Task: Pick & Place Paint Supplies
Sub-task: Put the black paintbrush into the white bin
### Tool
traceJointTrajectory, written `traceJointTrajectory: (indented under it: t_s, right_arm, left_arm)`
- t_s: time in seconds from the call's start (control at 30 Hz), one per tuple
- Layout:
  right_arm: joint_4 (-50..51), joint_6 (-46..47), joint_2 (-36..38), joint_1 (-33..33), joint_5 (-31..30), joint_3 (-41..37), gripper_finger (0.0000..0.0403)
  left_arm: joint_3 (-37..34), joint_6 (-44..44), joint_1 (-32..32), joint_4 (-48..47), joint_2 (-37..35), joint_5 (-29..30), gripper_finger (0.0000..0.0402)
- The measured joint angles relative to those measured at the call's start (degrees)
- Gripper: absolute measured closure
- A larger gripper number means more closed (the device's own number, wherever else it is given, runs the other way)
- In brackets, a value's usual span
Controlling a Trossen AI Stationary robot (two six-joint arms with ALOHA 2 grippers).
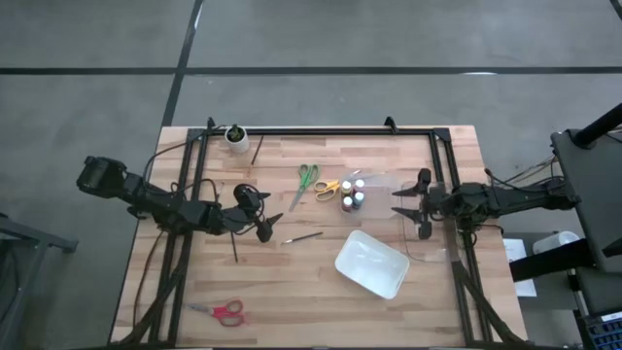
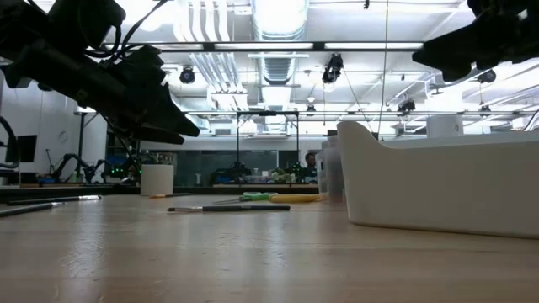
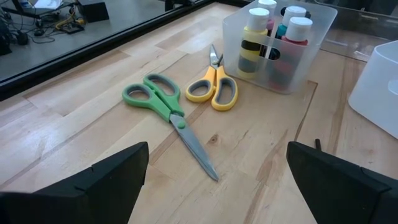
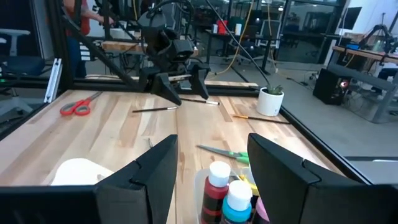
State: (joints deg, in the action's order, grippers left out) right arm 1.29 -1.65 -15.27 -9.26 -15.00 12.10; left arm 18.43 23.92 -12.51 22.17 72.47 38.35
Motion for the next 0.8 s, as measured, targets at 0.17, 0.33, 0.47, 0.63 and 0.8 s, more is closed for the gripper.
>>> traceJointTrajectory:
  t_s: [0.17, 0.33, 0.47, 0.63, 0.8]
  right_arm:
    - [-0.1, 0.0, -0.5, 0.0, 0.3, 0.3, 0.0211]
    - [-0.1, 0.0, -0.6, 0.0, 0.4, 0.5, 0.0211]
    - [-0.1, 0.5, -0.6, 0.0, 0.5, 0.5, 0.0211]
    - [-0.1, 1.2, -0.7, 0.0, 0.4, 0.5, 0.0211]
    - [-0.1, 1.2, -0.7, 0.0, 0.4, 0.5, 0.0211]
  left_arm:
    - [0.0, 0.0, 0.0, 0.0, 0.0, 0.0, 0.0013]
    - [0.0, 0.0, 0.0, 0.0, 0.0, 0.0, 0.0013]
    - [0.0, 0.0, 0.0, 0.0, 0.0, 0.0, 0.0013]
    - [0.0, 0.0, 0.0, 0.0, 0.0, 0.0, 0.0013]
    - [0.0, 0.0, 0.0, 0.0, 0.0, 0.0, 0.0013]
